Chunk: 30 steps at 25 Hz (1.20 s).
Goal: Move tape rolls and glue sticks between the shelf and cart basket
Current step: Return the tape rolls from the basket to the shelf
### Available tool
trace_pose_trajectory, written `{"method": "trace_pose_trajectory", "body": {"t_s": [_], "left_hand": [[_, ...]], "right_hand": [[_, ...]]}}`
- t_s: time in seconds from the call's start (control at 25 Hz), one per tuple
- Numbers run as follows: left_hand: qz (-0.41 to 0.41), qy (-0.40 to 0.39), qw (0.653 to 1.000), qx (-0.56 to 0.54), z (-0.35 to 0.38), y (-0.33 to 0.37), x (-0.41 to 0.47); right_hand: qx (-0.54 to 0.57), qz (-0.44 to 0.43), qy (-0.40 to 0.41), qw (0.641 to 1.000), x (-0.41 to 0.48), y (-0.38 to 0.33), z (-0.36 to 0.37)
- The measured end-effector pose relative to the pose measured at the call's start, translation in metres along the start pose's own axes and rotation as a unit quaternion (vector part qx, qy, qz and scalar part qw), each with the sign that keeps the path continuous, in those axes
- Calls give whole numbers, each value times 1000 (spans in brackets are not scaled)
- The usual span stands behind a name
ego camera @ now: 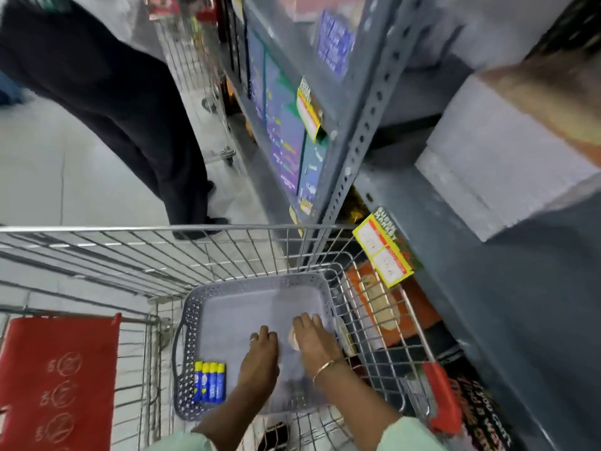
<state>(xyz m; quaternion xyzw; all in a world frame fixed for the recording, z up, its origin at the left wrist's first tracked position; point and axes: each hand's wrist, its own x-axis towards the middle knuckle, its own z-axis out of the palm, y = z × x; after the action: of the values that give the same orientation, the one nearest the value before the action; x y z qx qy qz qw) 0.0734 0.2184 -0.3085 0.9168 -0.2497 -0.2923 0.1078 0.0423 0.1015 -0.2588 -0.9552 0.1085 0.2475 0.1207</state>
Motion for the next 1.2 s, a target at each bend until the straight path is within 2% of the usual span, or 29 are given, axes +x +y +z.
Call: {"method": "trace_pose_trajectory", "body": {"t_s": [0.24, 0.4, 0.52, 0.72, 0.88, 1.0, 1.08, 1.2], "left_hand": [[155, 99, 982, -29, -130, 67, -30], [287, 150, 946, 13, -192, 173, -55], [366, 117, 922, 50, -197, 274, -76], [463, 34, 878, 117, -138, 403, -117], [466, -11, 874, 141, -84, 434, -132], [461, -31, 875, 146, -65, 442, -133], [478, -23, 867, 137, -64, 441, -131], [486, -18, 872, 62, -65, 427, -120]], "right_hand": [[60, 16, 202, 977, -97, 5, -144], [71, 112, 286, 949, -186, 67, -209], [86, 220, 289, 928, -255, 132, -223], [149, 379, 235, 883, -336, 207, -180], [207, 462, 228, 831, -363, 230, -137], [222, 483, 212, 820, -370, 238, -117], [214, 483, 194, 827, -371, 238, -115], [158, 465, 158, 857, -371, 240, -116]]}}
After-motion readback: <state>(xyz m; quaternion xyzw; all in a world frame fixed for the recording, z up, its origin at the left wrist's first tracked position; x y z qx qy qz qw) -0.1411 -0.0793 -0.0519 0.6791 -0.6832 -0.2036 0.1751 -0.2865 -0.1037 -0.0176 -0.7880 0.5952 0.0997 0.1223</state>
